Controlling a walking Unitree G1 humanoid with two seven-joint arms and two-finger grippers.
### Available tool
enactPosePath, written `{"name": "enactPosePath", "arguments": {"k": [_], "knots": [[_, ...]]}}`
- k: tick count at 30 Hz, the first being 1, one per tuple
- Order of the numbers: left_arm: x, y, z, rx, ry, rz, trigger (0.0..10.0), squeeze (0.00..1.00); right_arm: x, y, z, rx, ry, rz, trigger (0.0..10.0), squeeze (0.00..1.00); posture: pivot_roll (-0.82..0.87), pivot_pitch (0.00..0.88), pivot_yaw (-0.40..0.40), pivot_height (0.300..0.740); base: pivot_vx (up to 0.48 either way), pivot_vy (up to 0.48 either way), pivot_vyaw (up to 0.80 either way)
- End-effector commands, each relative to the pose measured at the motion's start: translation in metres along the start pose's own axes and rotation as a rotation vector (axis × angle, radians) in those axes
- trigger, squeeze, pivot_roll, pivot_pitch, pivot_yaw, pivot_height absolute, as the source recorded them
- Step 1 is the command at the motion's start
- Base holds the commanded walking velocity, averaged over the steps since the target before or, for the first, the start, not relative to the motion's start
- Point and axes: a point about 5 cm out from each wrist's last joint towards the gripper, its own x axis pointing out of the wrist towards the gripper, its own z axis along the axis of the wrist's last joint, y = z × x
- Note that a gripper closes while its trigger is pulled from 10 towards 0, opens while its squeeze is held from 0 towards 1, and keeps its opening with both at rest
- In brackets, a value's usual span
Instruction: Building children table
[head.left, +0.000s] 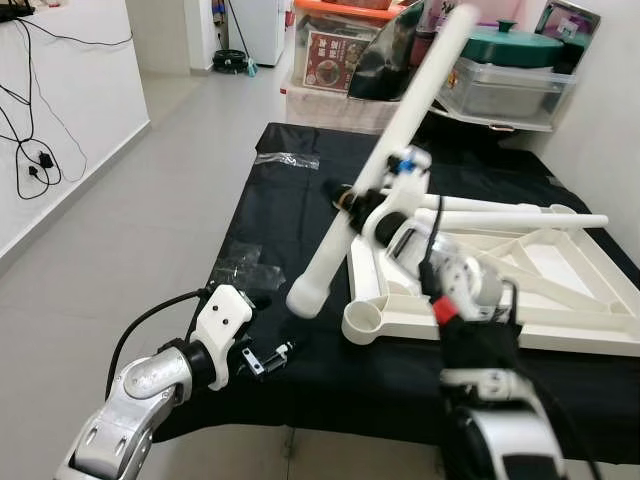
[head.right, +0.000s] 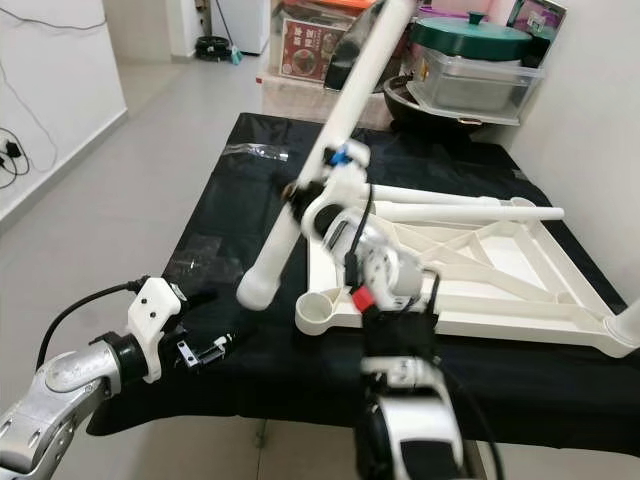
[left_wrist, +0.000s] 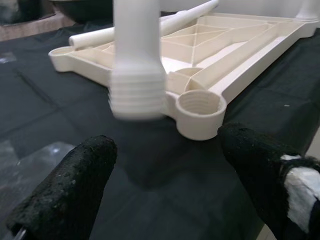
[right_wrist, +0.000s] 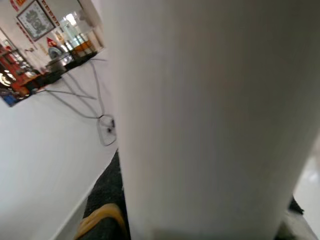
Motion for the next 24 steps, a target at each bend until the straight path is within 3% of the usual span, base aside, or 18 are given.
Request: {"name": "enactPosePath", "arguments": {"k": [1, 3, 5, 6, 8, 10, 11, 12, 14, 15, 20, 24], "knots": [[0.0, -0.004, 0.001, -0.006, -0.008, -0.006, 10.0, 1.0, 0.0, -0.008, 0.02, -0.029, -0.08, -0.033, 0.0, 0.0, 0.06, 0.0, -0.103, 0.74, 0.0, 0.0, 0.0], [0.001, -0.007, -0.002, -0.024, -0.008, 0.007, 10.0, 1.0, -0.002, -0.016, 0.045, -0.081, -0.164, -0.052, 0.0, 0.0, 0.06, 0.0, -0.103, 0.74, 0.0, 0.0, 0.0], [0.001, -0.008, -0.004, -0.031, -0.004, 0.019, 10.0, 0.99, -0.004, -0.017, 0.052, -0.111, -0.194, -0.048, 0.0, 0.0, 0.06, 0.0, -0.103, 0.74, 0.0, 0.0, 0.0], [0.001, -0.009, -0.006, -0.038, 0.003, 0.029, 10.0, 0.93, -0.005, -0.018, 0.057, -0.14, -0.212, -0.04, 0.0, 0.0, 0.07, 0.0, -0.102, 0.74, 0.0, 0.0, 0.0], [-0.002, -0.01, -0.018, -0.022, 0.066, 0.06, 10.0, 0.0, -0.009, -0.018, 0.058, -0.215, -0.224, 0.013, 0.0, 0.0, 0.07, 0.0, -0.101, 0.74, 0.0, 0.0, 0.0], [-0.004, -0.01, -0.024, -0.003, 0.105, 0.073, 10.0, 0.0, -0.011, -0.018, 0.056, -0.251, -0.226, 0.044, 0.0, 0.0, 0.07, 0.0, -0.101, 0.74, 0.0, 0.0, 0.0], [-0.009, -0.01, -0.034, -0.001, 0.155, 0.105, 10.0, 0.0, -0.016, -0.015, 0.052, -0.275, -0.216, 0.14, 0.0, 0.0, 0.06, 0.0, -0.099, 0.74, 0.0, 0.0, 0.0], [-0.012, -0.01, -0.037, -0.012, 0.163, 0.118, 10.0, 0.0, -0.02, -0.014, 0.049, -0.286, -0.205, 0.196, 7.3, 0.0, 0.06, 0.0, -0.098, 0.74, 0.0, 0.0, 0.0], [-0.014, -0.01, -0.038, -0.019, 0.168, 0.127, 10.0, 0.0, -0.023, -0.013, 0.047, -0.296, -0.197, 0.234, 7.3, 0.0, 0.06, 0.0, -0.098, 0.74, 0.0, 0.0, 0.0], [-0.016, -0.013, -0.039, -0.035, 0.172, 0.125, 10.0, 0.0, -0.026, -0.016, 0.044, -0.326, -0.18, 0.271, 10.0, 0.0, 0.06, 0.0, -0.096, 0.74, 0.0, 0.0, 0.0], [-0.019, -0.022, -0.04, -0.063, 0.176, 0.102, 10.0, 0.0, -0.031, -0.023, 0.036, -0.383, -0.134, 0.33, 10.0, 0.0, 0.07, 0.0, -0.096, 0.74, 0.0, 0.0, 0.0], [-0.02, -0.033, -0.043, -0.078, 0.181, 0.08, 10.0, 0.0, -0.037, -0.029, 0.026, -0.398, -0.042, 0.458, 10.0, 0.0, 0.07, 0.0, -0.1, 0.74, 0.0, 0.0, 0.0]]}}
